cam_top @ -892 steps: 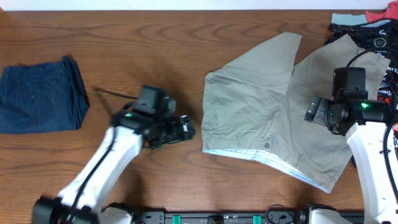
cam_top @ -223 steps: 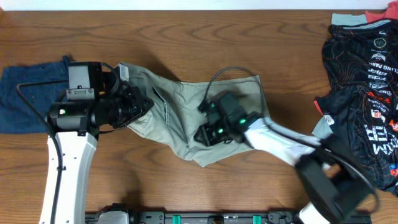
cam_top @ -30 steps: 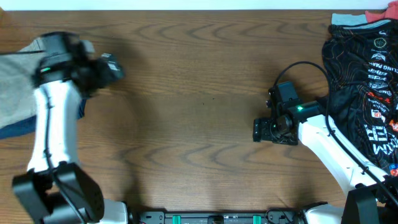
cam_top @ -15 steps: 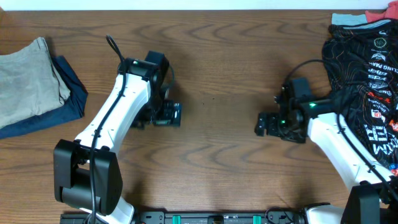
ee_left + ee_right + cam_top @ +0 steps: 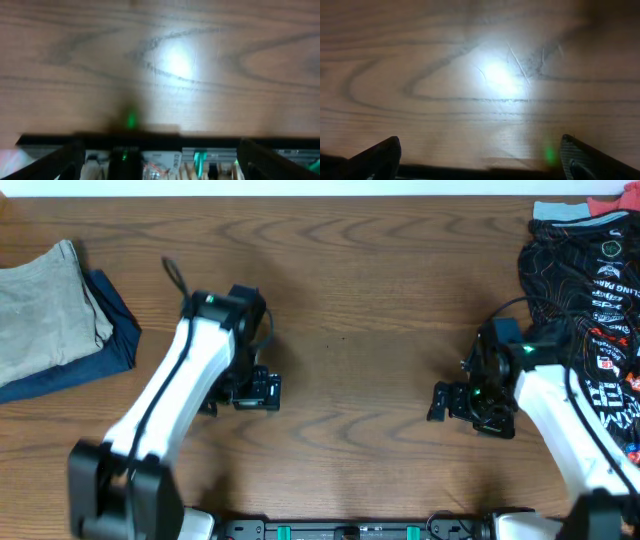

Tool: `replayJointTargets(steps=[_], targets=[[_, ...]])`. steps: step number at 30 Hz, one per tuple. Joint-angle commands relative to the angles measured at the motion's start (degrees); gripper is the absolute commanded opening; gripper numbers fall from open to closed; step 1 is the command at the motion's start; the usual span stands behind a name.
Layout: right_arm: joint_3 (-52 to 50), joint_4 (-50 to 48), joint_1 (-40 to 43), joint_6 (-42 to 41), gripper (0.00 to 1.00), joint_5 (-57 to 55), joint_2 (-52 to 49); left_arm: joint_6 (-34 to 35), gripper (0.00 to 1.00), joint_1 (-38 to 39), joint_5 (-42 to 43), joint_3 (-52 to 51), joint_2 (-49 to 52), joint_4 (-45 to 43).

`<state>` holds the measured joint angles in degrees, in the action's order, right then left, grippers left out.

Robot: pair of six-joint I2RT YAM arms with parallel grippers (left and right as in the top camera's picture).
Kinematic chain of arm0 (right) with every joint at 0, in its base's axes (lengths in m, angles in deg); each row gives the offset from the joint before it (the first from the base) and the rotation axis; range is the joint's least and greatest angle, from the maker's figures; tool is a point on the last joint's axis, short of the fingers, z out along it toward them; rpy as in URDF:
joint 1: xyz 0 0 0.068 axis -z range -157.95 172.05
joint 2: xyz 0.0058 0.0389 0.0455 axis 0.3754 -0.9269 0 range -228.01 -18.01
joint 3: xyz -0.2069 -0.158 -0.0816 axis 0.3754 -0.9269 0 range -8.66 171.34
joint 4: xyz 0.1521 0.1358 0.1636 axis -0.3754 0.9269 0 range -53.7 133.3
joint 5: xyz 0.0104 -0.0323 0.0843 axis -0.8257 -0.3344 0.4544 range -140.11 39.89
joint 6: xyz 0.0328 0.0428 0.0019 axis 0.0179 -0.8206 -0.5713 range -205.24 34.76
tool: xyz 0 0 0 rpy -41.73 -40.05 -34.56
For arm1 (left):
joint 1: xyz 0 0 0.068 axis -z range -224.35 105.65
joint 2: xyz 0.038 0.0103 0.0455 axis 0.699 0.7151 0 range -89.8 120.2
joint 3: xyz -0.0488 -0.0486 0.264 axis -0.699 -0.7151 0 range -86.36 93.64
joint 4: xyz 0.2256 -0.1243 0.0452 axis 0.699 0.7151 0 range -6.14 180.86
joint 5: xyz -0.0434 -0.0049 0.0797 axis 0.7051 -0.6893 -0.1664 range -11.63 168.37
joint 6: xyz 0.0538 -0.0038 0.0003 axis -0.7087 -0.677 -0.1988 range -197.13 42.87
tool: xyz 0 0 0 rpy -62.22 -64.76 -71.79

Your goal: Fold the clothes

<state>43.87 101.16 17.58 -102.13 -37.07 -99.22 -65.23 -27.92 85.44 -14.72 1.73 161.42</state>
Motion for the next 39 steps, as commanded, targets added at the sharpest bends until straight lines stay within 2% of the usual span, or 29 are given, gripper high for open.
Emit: replayJointTargets(steps=[1, 5, 9, 13, 16, 22, 39], targets=[[0.6, -2.2, -0.4, 1.1, 0.99, -1.1, 6.6, 2.4, 0.98, 0.4, -0.7, -4.6, -9.0, -3.3], [-2.2, -9.3, -3.0, 0.1, 0.99, -5.6, 19.0, 3.9, 0.98, 0.5, -1.7, -12.9, -23.2, -12.2], [-6.1, -12.6, -5.4, -6.0, 0.99, -13.0, 32.0, 4.9, 0.98, 1.4, -7.6, -20.5, -39.8, -19.6], [-9.0, -12.8, -5.5, -6.4, 0.99, -14.6, 39.7, 4.9, 0.98, 1.4, -7.8, -25.0, -52.8, -25.5], [-9.9, -12.4, -5.5, -6.4, 0.99, -15.0, 42.7, 4.9, 0.98, 1.4, -7.7, -25.5, -58.3, -28.7], [-10.0, -10.8, -5.5, -6.4, 0.99, -15.0, 43.4, 4.9, 0.98, 1.4, -7.8, -25.5, -63.0, -27.8], [-10.0, -10.8, -5.5, -6.4, 0.99, -15.0, 43.4, 4.9, 0.98, 1.4, -7.7, -25.5, -62.8, -27.3]])
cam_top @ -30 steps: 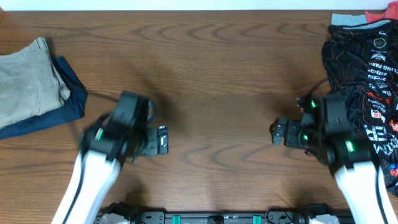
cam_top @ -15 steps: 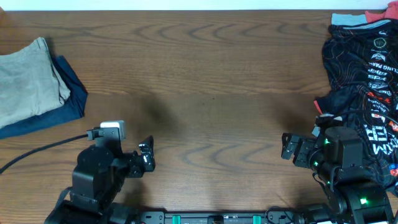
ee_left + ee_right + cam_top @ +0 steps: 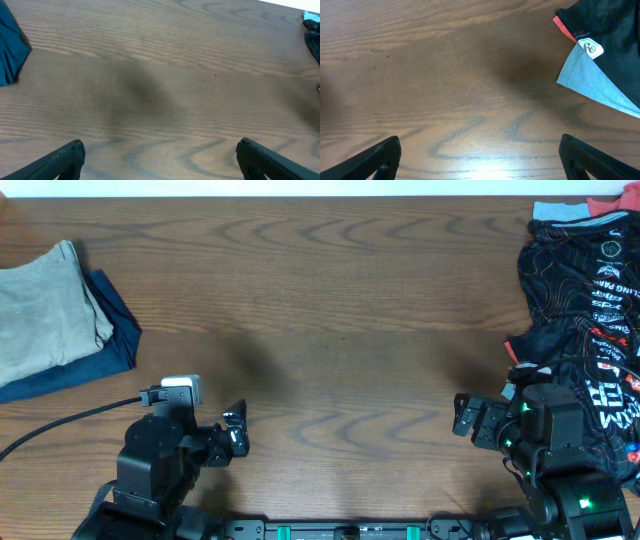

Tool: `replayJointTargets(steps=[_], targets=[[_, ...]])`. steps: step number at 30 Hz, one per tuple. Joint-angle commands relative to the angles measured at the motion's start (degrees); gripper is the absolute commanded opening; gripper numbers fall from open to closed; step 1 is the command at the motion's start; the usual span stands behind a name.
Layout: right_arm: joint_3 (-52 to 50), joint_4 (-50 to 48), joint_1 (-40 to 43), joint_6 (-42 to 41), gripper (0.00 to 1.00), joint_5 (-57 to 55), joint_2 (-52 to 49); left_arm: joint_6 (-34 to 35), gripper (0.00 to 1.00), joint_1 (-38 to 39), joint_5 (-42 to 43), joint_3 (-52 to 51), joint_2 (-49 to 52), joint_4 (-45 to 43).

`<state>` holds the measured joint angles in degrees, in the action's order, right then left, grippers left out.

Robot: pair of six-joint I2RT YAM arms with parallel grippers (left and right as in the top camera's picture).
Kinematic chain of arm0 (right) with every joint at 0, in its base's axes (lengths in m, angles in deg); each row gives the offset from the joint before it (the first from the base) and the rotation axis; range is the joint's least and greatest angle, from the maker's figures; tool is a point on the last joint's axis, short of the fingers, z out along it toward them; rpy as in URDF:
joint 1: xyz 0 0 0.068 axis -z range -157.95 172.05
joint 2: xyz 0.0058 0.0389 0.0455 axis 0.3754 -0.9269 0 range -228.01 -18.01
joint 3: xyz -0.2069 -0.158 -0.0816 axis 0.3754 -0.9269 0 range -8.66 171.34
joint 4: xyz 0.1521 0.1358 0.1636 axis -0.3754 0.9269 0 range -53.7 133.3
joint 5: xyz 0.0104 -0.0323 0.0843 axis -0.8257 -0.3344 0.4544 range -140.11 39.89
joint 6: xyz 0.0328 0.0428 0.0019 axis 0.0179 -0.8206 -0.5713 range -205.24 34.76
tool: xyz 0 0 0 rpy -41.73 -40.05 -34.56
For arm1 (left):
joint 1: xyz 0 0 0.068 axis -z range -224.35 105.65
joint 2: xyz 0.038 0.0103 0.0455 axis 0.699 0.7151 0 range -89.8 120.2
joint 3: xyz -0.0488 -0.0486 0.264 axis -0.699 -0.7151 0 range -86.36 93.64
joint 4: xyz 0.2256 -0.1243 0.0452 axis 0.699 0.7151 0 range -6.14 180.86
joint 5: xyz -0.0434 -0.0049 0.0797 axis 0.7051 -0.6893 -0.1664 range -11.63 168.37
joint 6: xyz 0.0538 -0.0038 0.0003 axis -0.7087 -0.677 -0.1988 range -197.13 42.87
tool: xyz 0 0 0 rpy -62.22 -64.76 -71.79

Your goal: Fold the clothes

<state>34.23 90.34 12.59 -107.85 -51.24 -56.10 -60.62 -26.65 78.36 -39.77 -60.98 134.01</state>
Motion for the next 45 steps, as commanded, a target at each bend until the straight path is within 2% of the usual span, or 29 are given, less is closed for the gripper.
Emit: replayJointTargets(steps=[1, 18, 25, 29, 36, 45], targets=[[-0.3, 0.0, -0.5, -0.7, 0.99, -0.8, 0.3, 0.3, 0.98, 0.1, -0.7, -0.5, -0.1, 0.2], [-0.4, 0.2, -0.1, -0.6, 0.99, -1.1, 3.7, 0.3, 0.98, 0.1, -0.7, -0.5, -0.1, 0.2], [-3.1, -1.8, 2.8, 7.0, 0.99, -1.9, 13.7, 0.3, 0.98, 0.1, -0.7, -0.5, -0.1, 0.2], [-10.1, -9.9, 4.8, 11.2, 0.99, -1.9, 23.7, 0.3, 0.98, 0.1, -0.7, -0.5, -0.1, 0.2], [-23.3, -24.3, 5.9, 11.6, 0.99, -1.9, 37.3, 0.3, 0.98, 0.1, -0.7, -0.5, -0.1, 0.2], [-36.4, -47.3, 6.1, 12.5, 0.99, -1.7, 37.8, 0.3, 0.98, 0.1, -0.7, -0.5, -0.1, 0.2]])
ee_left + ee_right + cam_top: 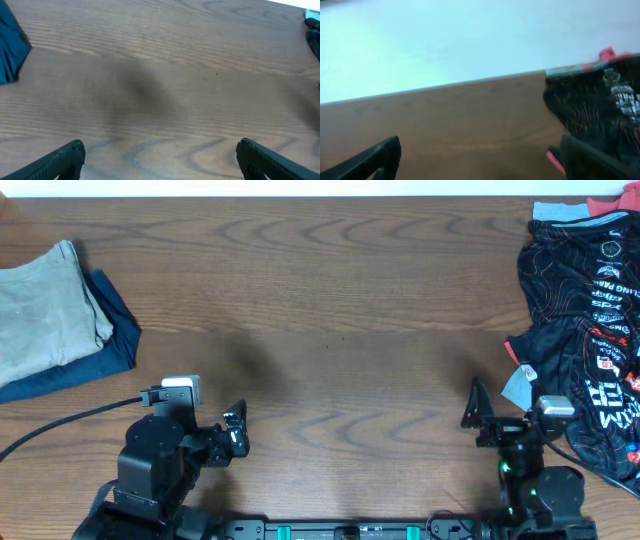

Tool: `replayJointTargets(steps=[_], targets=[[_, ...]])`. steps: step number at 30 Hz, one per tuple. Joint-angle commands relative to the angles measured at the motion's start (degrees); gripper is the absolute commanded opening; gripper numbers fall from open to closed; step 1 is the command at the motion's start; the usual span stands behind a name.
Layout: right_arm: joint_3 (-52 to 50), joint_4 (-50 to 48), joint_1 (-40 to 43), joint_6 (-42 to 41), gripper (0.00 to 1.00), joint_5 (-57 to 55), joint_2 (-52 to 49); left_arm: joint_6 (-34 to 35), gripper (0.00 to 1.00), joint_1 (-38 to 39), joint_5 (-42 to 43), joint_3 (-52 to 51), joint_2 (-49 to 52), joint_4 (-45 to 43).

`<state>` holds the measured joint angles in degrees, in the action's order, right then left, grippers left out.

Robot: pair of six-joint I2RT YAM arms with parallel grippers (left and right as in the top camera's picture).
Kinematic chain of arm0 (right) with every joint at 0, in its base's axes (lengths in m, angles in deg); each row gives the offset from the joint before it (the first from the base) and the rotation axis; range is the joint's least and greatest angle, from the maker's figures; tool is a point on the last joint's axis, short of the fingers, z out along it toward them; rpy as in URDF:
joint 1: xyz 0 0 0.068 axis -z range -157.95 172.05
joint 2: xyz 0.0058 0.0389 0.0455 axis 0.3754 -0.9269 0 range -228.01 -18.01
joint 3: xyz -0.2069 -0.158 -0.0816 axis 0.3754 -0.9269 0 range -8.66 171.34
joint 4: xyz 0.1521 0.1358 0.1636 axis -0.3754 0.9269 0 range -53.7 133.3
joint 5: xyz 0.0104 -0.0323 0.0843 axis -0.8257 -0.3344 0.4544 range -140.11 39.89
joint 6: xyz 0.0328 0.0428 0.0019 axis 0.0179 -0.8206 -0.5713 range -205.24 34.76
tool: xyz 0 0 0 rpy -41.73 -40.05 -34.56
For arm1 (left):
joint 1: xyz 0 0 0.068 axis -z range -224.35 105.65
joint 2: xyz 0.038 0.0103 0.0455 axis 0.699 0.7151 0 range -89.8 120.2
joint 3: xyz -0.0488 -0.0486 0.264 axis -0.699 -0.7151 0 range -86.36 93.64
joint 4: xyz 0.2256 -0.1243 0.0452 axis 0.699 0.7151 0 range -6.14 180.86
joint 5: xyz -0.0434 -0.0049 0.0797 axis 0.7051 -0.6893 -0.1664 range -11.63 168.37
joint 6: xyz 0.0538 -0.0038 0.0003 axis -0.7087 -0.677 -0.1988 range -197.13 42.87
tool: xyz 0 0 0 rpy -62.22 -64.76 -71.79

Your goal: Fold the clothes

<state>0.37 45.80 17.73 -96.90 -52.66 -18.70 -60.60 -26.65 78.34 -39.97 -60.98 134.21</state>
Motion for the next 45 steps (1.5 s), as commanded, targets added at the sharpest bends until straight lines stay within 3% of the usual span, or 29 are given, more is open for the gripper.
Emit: replayJointTargets(steps=[1, 5, 12, 45], targets=[[-3.8, -4.9, 0.9, 1.5, 0.99, -0.2, 0.4, 0.3, 0.98, 0.1, -0.7, -0.3, -0.1, 0.0], [-8.9, -12.5, 0.9, 2.9, 0.99, -0.2, 0.4, 0.3, 0.98, 0.1, -0.6, -0.3, -0.1, 0.0], [-8.7, -4.5, 0.9, 9.2, 0.99, 1.4, 0.4, 0.3, 0.98, 0.1, -0.7, -0.3, -0.1, 0.0], [-8.7, -5.2, 0.9, 9.1, 0.99, 1.9, 0.3, 0.3, 0.98, 0.1, -0.6, -0.3, -0.1, 0.0]])
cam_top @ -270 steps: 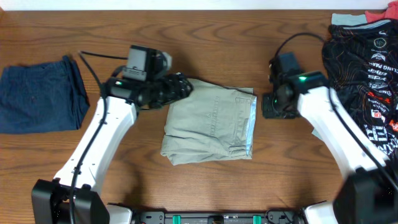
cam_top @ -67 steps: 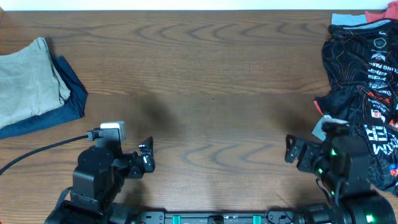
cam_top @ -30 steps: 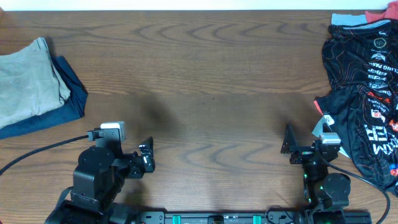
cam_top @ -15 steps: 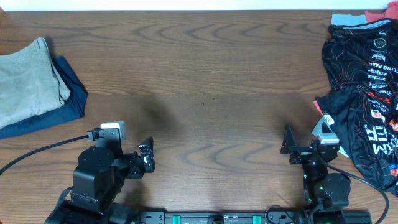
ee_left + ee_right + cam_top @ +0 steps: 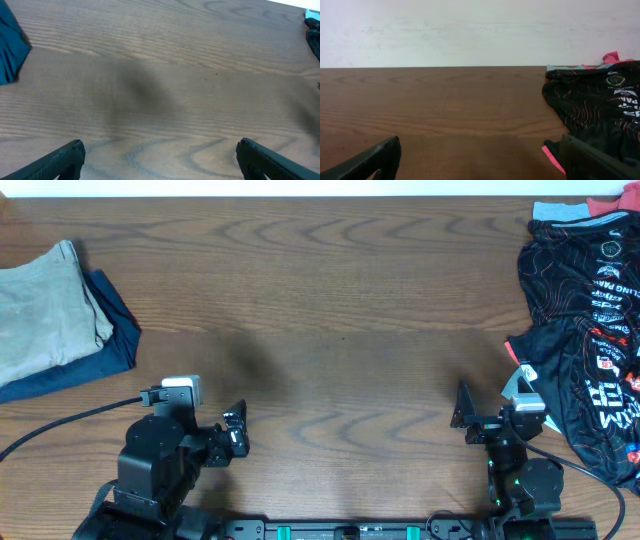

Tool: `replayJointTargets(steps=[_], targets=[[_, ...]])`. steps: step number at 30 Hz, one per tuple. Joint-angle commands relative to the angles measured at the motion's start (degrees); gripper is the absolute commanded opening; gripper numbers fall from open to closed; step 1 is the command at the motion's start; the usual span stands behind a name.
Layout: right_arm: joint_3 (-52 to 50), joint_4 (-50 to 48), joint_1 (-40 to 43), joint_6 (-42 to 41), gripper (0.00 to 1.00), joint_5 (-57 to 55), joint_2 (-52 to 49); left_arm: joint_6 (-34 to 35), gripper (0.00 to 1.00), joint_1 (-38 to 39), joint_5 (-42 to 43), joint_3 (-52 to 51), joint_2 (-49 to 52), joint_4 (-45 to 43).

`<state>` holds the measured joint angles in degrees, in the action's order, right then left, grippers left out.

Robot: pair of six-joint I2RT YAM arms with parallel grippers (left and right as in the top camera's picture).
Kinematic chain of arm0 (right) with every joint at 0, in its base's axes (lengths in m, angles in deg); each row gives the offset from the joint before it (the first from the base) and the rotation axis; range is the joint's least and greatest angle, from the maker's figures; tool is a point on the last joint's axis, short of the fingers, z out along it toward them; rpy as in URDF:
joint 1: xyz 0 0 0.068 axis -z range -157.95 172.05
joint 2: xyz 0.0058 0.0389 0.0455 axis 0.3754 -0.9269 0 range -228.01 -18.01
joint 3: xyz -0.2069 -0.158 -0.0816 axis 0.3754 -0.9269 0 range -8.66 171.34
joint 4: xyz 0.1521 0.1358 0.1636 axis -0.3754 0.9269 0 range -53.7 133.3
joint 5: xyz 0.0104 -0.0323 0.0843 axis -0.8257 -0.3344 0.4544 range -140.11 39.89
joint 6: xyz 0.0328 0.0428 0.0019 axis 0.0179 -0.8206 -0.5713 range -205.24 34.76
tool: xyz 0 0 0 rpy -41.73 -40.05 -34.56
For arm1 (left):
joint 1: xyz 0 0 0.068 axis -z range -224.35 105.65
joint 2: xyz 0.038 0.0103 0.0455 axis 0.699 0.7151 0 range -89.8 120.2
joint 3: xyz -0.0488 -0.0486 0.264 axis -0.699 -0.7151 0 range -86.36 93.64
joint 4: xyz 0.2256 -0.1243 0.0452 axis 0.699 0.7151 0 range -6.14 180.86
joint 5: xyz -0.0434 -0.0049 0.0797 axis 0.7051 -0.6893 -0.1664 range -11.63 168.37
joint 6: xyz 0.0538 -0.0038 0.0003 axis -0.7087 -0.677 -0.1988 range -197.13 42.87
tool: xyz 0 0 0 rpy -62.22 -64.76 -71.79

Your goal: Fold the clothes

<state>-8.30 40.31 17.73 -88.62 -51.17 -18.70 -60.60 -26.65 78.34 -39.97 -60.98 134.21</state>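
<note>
A pile of unfolded black patterned jerseys lies at the table's right edge and shows at the right in the right wrist view. A folded grey garment rests on a folded blue one at the far left. The blue one's corner shows in the left wrist view. My left gripper is drawn back at the front left, open and empty. My right gripper sits at the front right beside the jerseys, open and empty.
Bare brown wood table lies between the two clothing piles. A cable runs from the left arm off the left edge. A white wall stands behind the table's far edge.
The right arm has shifted slightly left and back at the front edge, and its wrist view is now sharp and level. The left arm has not moved.
Both arms first reached over the middle of the table, grippers open just above bare wood. Then both were drawn back to the front edge, still open. The right wrist then pointed up toward the far wall, and now looks level across the table.
</note>
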Motion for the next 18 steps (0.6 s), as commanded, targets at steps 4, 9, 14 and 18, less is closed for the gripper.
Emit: replayJointTargets(steps=[4, 9, 14, 18], targets=[[-0.1, 0.2, 0.9, 0.8, 0.99, 0.4, 0.3, 0.3, 0.98, 0.1, -0.7, -0.3, -0.1, 0.0], [-0.1, 0.2, 0.9, 0.8, 0.99, 0.4, 0.3, 0.3, 0.98, 0.1, -0.6, -0.3, -0.1, 0.0], [-0.1, 0.2, 0.9, 0.8, 0.99, 0.4, 0.3, 0.3, 0.98, 0.1, -0.7, -0.3, -0.1, 0.0], [-0.1, 0.3, 0.9, 0.8, 0.99, 0.4, 0.3, 0.3, 0.98, -0.2, -0.6, -0.3, -0.2, 0.0]])
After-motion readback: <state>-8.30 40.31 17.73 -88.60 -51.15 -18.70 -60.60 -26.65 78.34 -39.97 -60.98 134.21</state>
